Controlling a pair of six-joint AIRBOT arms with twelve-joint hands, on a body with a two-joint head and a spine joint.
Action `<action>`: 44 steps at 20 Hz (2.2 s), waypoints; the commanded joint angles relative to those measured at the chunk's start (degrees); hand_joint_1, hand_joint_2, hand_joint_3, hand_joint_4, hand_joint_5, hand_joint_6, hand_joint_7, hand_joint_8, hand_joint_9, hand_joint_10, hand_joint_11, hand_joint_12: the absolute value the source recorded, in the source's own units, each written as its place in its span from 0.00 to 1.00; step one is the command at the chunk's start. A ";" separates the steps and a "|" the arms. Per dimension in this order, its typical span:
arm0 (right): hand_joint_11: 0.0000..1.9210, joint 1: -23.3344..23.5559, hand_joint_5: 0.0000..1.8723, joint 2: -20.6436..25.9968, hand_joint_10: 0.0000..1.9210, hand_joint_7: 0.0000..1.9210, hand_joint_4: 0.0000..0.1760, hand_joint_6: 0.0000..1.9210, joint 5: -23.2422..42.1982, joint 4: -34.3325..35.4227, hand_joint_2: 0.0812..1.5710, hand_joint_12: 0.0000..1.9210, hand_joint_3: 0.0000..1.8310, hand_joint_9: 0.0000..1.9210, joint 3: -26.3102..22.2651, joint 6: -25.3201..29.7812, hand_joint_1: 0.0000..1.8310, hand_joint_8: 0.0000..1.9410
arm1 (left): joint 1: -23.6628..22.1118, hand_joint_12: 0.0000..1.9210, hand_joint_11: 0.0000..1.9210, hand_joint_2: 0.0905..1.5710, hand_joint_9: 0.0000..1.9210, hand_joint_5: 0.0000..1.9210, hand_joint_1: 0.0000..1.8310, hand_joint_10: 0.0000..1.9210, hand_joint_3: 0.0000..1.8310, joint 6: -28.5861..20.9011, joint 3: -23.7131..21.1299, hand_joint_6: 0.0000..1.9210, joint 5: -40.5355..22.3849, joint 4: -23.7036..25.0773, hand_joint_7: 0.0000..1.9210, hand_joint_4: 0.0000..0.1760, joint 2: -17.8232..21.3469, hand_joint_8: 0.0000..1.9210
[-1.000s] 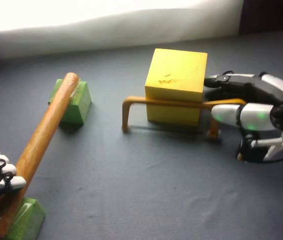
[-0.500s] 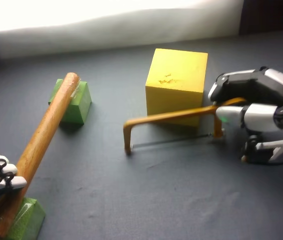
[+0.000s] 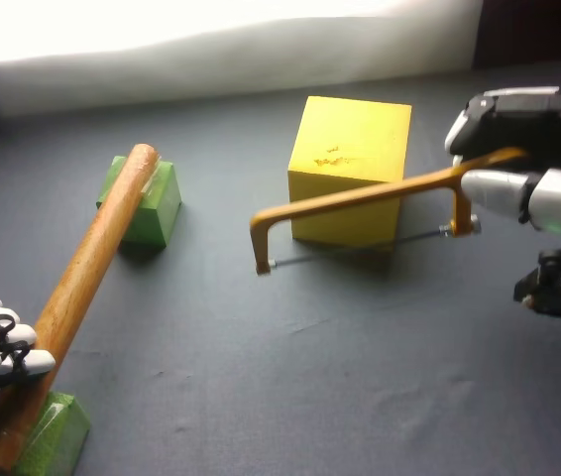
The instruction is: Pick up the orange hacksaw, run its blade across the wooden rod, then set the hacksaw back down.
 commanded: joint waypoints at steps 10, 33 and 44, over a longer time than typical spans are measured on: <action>0.37 13.52 0.40 2.77 0.74 0.43 0.00 0.61 4.23 0.15 0.74 0.79 0.00 0.43 -1.07 -9.47 0.74 0.65 | -0.71 0.11 0.00 0.75 0.02 0.02 0.00 0.00 0.00 0.13 0.43 0.00 -1.23 -0.78 0.02 0.00 -0.66 0.00; 0.36 21.99 0.39 -13.71 0.75 0.43 0.00 0.61 9.49 25.70 0.75 0.79 0.00 0.43 -7.60 -38.14 0.74 0.65 | -0.50 0.09 0.00 0.75 0.02 0.02 0.00 0.00 0.00 0.13 0.29 0.00 -0.49 -0.78 0.02 0.00 -0.91 0.00; 0.36 22.83 0.41 -20.65 0.74 0.44 0.00 0.58 15.85 36.51 0.74 0.79 0.00 0.43 -11.07 -47.17 0.74 0.63 | -0.51 0.10 0.00 0.75 0.03 0.03 0.00 0.00 0.00 0.13 0.28 0.00 -0.49 -0.78 0.03 0.00 -0.91 0.00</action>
